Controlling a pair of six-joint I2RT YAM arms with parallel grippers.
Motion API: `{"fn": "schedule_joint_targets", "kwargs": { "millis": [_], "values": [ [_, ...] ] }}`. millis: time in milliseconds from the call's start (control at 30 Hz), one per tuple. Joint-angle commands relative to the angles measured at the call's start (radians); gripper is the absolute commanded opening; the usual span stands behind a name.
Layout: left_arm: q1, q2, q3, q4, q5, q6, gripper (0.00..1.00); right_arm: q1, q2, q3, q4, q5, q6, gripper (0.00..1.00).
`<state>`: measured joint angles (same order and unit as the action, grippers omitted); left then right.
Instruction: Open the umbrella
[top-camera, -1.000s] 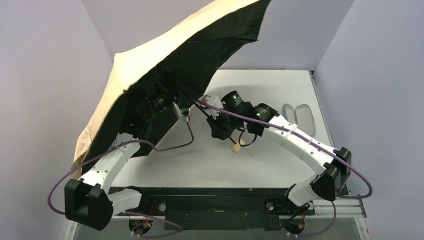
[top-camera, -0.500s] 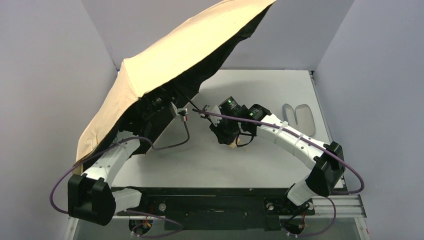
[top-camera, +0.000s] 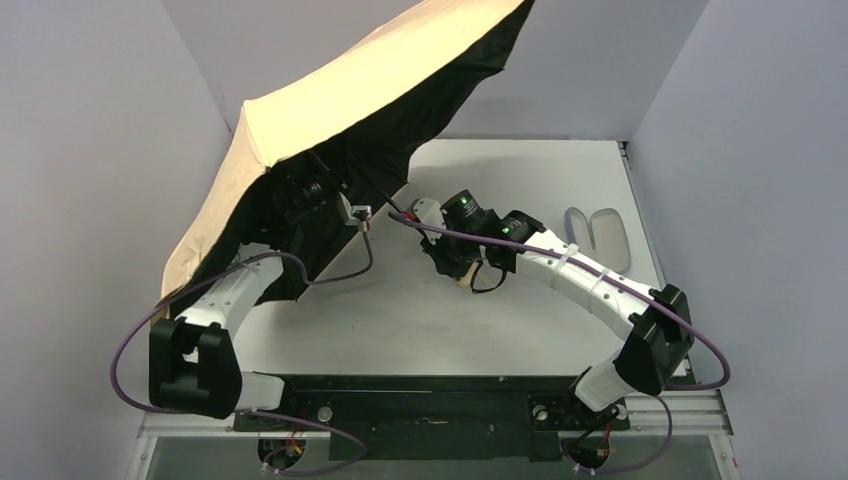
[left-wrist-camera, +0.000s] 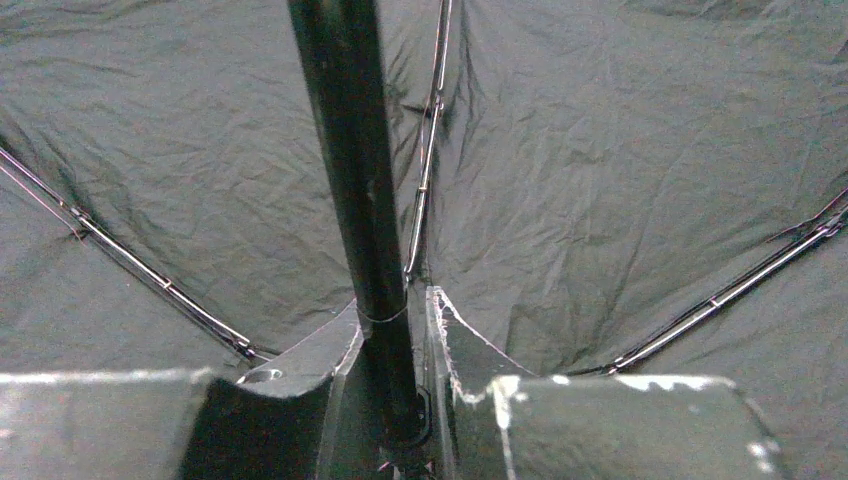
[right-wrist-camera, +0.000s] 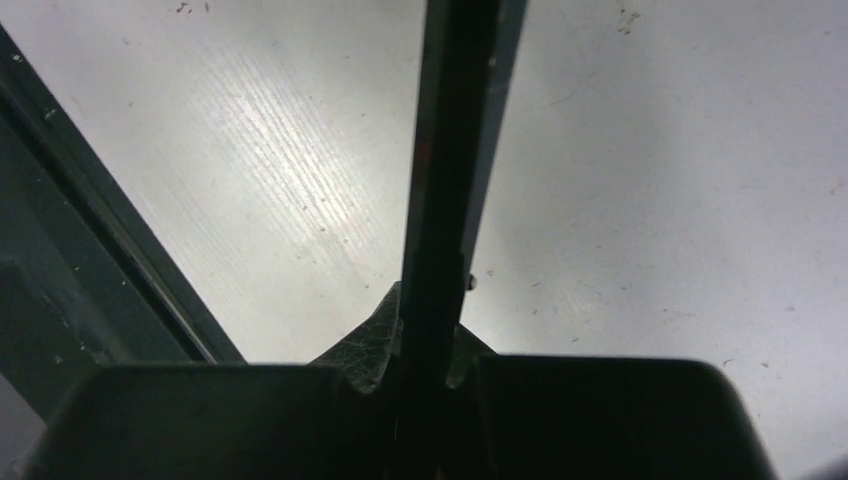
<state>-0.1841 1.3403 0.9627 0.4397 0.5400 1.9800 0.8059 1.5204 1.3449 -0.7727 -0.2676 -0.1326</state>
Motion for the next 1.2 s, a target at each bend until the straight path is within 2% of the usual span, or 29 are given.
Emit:
{"fn": "schedule_joint_targets", "kwargs": {
  "millis": [0,267,967,1167],
  "values": [
    [0.143,0.049,0.127,0.186,-0.392,0.026,0.17,0.039,-0.070,-0.042,-0.290,-0.010,-0.145,0.00],
    [0.170,0.128,0.243,0.190,-0.503,0.031,0.17,0.053,-0.081,-0.066,-0.334,-0.005,-0.209,0.00],
    [0.295,0.212,0.408,0.119,-0.580,0.078,0.16,0.053,-0.154,-0.196,-0.350,0.060,-0.228,0.00],
    [0.324,0.269,0.498,0.108,-0.615,0.082,0.17,0.053,-0.151,-0.209,-0.368,0.060,-0.234,0.00]
  ]
}}
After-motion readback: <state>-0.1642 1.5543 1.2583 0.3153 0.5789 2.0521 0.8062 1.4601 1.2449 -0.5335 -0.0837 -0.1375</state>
